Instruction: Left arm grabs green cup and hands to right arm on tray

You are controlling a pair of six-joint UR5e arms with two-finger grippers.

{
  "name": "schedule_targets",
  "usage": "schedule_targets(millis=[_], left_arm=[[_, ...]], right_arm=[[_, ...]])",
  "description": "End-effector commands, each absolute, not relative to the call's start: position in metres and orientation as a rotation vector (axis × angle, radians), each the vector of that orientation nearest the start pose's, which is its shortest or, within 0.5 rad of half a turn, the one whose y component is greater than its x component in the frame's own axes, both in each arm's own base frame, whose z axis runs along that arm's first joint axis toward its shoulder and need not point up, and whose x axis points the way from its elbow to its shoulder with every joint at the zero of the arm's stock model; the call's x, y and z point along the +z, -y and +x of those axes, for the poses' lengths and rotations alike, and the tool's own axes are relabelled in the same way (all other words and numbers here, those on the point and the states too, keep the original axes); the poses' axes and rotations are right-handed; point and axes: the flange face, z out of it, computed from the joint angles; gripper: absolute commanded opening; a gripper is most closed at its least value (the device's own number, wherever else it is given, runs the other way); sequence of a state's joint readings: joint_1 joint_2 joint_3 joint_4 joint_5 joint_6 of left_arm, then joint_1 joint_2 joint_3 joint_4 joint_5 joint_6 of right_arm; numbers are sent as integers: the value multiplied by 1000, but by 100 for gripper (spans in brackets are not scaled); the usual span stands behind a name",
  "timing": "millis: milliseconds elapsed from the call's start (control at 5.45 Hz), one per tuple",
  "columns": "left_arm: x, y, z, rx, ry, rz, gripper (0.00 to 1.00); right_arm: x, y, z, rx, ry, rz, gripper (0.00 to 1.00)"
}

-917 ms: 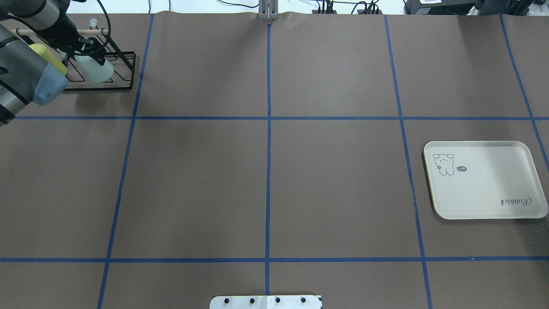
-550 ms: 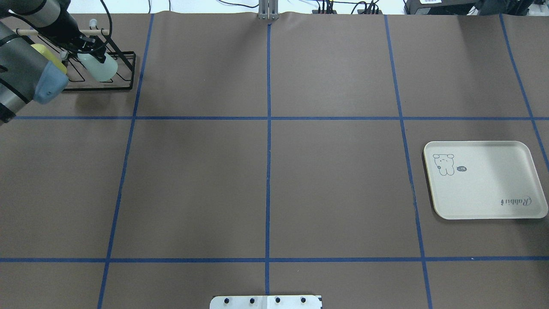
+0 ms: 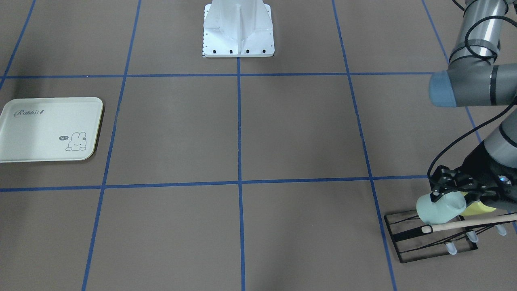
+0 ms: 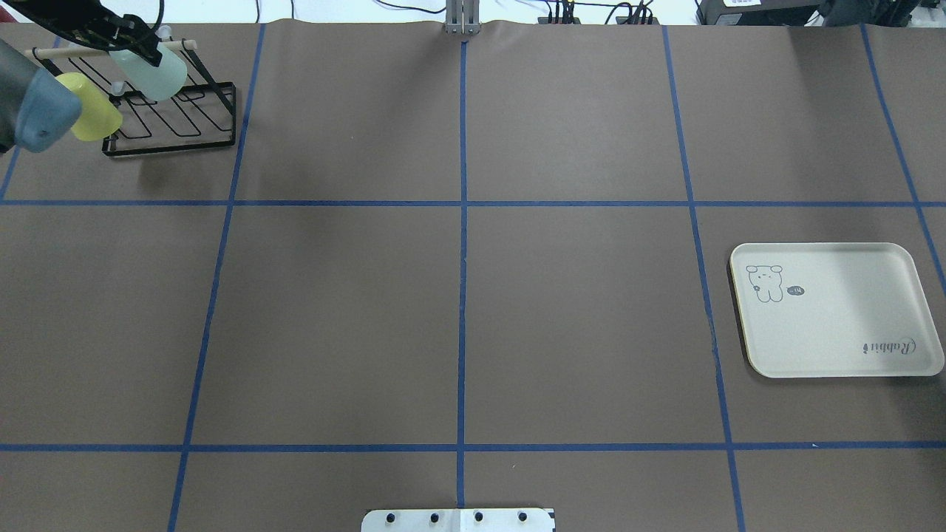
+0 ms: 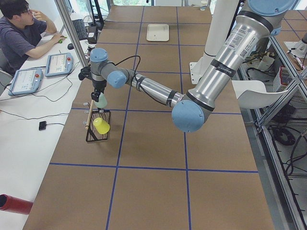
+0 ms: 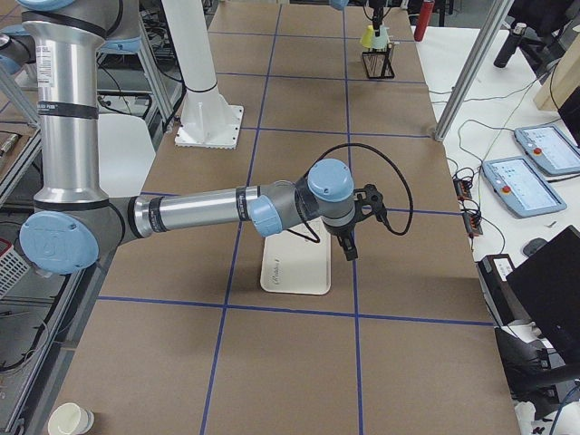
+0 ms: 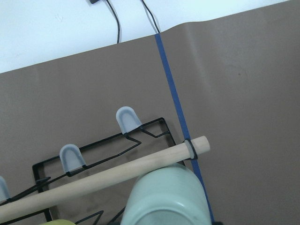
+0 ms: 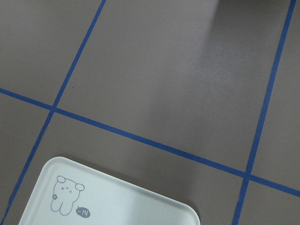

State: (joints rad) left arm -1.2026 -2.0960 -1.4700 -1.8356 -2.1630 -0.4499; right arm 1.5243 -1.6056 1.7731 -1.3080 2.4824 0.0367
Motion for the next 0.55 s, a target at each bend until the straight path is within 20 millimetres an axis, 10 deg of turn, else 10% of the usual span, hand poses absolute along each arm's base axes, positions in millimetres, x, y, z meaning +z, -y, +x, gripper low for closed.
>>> schedule_targets(millis=[0,367], left_arm=[[332,647,158,127,-814,465,4],[313,640,163,8,-866,439,5]], right_arm=[[533,490,30,-213,930,364,100],[496,502,9,-158,984,339,98]])
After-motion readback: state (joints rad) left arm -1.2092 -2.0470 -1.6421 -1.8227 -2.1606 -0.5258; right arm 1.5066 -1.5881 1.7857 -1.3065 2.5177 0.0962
